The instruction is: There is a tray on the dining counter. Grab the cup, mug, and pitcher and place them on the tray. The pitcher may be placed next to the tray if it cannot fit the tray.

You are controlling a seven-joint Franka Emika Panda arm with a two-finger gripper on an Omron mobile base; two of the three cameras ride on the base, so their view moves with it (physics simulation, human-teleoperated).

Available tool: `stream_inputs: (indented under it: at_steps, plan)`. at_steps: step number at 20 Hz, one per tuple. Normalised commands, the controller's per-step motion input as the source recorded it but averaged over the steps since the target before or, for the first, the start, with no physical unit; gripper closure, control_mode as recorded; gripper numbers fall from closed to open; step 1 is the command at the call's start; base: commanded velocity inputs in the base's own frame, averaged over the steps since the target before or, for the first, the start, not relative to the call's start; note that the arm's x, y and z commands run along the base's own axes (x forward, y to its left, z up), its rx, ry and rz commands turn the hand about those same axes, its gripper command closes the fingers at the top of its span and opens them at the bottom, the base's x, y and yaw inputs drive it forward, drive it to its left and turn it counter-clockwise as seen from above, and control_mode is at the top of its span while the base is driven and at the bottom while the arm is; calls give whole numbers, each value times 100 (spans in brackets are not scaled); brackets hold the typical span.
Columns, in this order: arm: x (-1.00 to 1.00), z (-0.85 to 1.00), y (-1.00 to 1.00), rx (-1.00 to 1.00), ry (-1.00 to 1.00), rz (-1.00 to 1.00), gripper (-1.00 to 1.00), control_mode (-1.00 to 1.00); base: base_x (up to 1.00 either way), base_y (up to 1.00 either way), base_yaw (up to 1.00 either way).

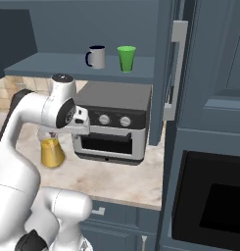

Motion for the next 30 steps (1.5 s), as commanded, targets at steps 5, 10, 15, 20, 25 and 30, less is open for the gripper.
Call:
stream_inputs:
  at_steps: [5,10,15,20,25,30]
  plan:
    - [-11,-77,81,5,0,33,-100,-100,0,0,0]
    - [0,-50,42,0,-9,12,-100,-100,0,0,0]
    - [10,-16,0,7,-18,15,-100,-100,0,0,0]
    - [45,-14,0,11,-9,14,-100,-100,0,0,0]
    - [41,-15,0,14,-3,11,-100,-100,0,0,0]
    - [36,-12,0,13,0,10,-100,-100,0,0,0]
